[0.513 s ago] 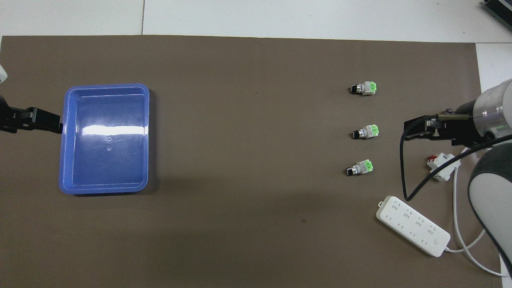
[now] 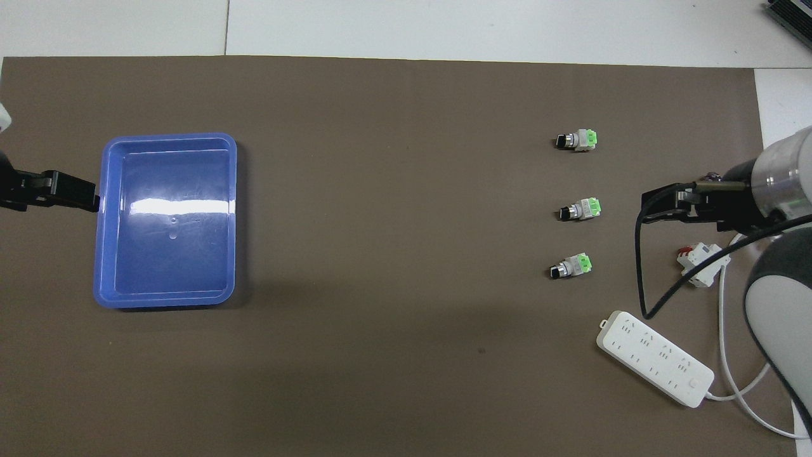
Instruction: Turn and place switch with both arms
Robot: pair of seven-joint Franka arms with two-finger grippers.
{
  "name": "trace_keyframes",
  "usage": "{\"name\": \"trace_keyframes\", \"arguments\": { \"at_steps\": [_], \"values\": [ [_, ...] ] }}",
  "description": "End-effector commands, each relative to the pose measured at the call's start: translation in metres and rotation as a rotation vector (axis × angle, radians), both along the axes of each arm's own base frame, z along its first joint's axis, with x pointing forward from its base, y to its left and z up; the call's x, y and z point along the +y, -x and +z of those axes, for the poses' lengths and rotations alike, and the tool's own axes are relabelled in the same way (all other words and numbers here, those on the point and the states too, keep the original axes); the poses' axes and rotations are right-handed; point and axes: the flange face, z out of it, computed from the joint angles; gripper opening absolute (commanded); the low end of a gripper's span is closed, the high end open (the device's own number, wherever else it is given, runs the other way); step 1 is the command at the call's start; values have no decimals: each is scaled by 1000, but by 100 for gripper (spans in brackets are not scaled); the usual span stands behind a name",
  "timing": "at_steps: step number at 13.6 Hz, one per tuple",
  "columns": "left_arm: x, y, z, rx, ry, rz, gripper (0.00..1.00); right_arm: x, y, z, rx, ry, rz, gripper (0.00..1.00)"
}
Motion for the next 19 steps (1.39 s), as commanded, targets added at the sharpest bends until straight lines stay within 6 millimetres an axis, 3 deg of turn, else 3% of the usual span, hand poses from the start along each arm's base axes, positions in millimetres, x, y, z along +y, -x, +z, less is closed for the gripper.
{"name": "trace_keyframes", "arguments": {
  "at_steps": [1, 7, 13, 19],
  "values": [
    [4, 8, 2, -14, -18, 12, 100, -4, 2, -1, -26, -10, 67, 100],
    [4, 8, 2, -14, -18, 12, 100, -15, -27, -31, -49, -4, 330, 100],
    [4, 8, 2, -14, -18, 12, 100, -39, -58, -71, -42, -45, 769, 100],
    [4, 8, 2, -14, -18, 12, 100, -57, -125, -120, -44, -27, 1285, 100]
  ]
}}
